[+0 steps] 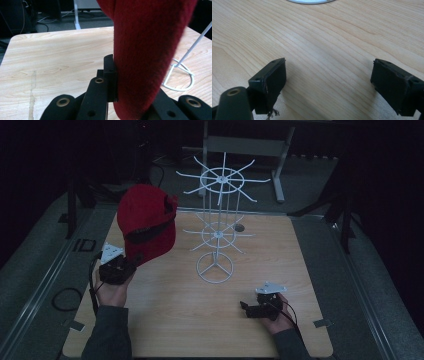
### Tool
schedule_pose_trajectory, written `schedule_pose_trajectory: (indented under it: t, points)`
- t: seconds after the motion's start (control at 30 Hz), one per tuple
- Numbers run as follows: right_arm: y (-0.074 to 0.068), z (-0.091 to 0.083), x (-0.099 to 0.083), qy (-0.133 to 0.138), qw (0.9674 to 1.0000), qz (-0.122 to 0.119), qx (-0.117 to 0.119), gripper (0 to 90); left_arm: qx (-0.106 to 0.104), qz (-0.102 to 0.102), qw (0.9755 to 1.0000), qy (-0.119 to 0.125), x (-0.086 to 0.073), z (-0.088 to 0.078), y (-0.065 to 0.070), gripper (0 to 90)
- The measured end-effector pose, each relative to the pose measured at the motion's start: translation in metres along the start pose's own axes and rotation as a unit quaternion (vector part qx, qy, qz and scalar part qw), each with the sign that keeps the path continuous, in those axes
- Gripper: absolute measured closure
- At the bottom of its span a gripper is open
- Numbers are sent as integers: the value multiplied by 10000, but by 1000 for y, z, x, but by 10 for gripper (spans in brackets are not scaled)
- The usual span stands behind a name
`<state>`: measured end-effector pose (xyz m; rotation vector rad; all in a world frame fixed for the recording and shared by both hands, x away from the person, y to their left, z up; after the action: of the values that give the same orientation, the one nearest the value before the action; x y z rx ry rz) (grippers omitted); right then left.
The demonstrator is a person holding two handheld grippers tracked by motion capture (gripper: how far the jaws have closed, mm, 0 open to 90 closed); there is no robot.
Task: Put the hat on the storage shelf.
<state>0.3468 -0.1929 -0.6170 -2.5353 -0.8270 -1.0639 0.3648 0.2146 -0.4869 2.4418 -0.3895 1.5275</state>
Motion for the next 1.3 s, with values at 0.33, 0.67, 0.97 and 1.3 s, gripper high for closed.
schedule_pose_trajectory:
  t: [0.33, 0.67, 0.97, 1.3]
  points:
    - [0, 0, 0, -1, 10000, 4, 1, 129, 0, -29, 9999, 124, 9, -2, 1, 859]
    - [0, 0, 0, -3, 10000, 0, 0, 129, 14, -34, 9997, 257, 20, -4, 3, 859]
    - [0, 0, 0, 1, 10000, -7, -1, 129, 12, 15, 9994, 347, 30, -7, 5, 859]
    - [0, 0, 0, -4, 10000, -9, -1, 129, 20, 4, 9990, 455, 38, -11, 5, 859]
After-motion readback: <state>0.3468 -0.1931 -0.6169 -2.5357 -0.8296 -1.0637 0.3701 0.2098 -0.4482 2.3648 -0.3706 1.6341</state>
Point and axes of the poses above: each handheld gripper's, and its own axes: z roughly forward along the jaws, x roughly out of its top, y roughly to its right, the point moved 7 cm from there along z, roughly forward along the jaws, and after that the axes turned 3 degrees about z, right-handed, at the moved point
